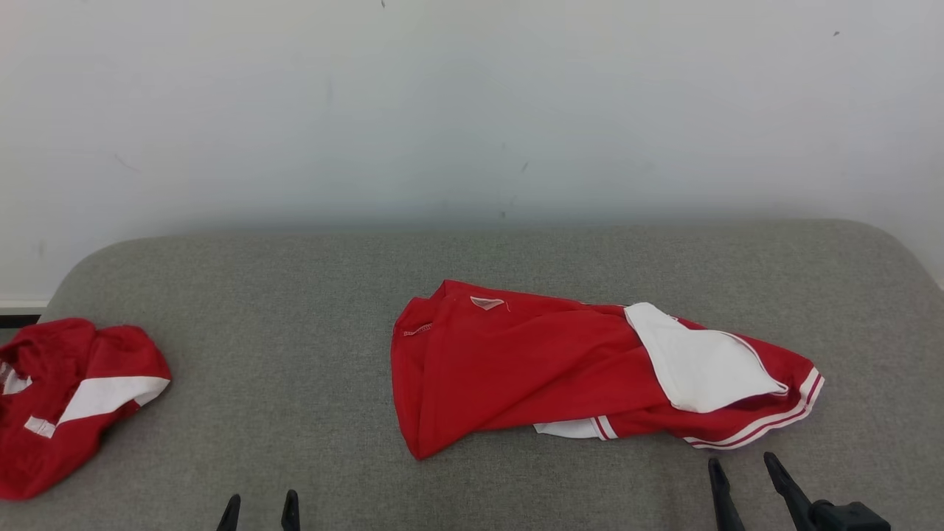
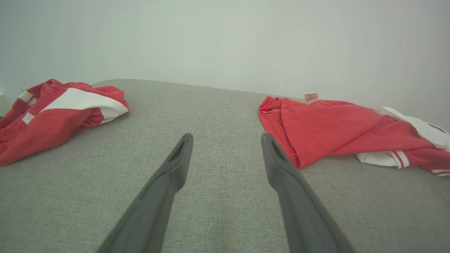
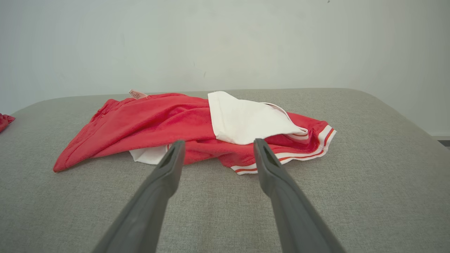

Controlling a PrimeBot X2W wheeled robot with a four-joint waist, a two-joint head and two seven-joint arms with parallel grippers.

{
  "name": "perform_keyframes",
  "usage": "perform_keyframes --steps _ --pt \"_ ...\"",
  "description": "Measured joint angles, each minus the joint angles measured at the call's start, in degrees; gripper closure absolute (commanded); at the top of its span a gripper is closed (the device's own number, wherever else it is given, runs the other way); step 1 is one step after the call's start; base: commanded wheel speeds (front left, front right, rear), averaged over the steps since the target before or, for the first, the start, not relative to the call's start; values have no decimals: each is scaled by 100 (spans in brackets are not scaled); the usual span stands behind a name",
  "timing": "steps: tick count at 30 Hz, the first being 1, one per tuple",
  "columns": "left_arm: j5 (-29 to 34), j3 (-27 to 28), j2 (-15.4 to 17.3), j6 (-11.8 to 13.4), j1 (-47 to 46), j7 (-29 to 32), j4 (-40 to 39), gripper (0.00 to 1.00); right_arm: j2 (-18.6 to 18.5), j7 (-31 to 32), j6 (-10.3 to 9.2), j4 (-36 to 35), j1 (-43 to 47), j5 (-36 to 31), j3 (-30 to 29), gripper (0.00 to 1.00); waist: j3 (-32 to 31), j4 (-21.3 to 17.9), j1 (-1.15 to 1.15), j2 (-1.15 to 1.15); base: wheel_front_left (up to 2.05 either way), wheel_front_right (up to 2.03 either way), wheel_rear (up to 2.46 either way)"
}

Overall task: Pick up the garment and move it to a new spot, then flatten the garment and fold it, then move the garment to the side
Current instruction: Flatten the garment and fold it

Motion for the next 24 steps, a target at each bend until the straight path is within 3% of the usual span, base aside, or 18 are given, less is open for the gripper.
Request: perform_keyframes --steps 11,24 --pt "-149 -156 1 -1 -344 0 424 0 -5 110 0 53 -249 -19 67 0 78 -62 0 0 0 0 0" --pt "-568 -701 65 -10 -2889 982 1934 0 -375 991 0 588 -1736 -121 646 0 559 -375 0 0 0 0 0"
